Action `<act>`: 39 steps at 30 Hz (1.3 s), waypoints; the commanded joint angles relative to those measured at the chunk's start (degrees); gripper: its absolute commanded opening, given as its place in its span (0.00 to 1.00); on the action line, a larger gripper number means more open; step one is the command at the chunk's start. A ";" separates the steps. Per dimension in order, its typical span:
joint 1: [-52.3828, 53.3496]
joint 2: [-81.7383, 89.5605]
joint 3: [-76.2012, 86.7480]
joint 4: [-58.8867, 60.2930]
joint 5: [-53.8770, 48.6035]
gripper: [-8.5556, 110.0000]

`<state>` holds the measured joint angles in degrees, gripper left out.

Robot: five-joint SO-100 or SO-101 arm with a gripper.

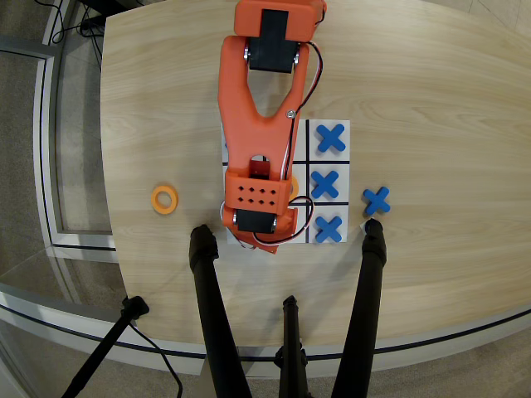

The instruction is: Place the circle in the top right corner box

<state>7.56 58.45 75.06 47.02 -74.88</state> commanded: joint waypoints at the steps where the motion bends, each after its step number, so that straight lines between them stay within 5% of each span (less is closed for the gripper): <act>1: 0.62 0.44 -2.81 0.44 0.26 0.12; 14: 2.02 18.54 -0.35 18.54 -2.46 0.15; 28: -7.03 105.38 78.31 27.07 -13.97 0.15; 39: -6.77 128.94 102.66 31.03 -15.64 0.15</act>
<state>0.79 184.83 175.69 77.43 -90.70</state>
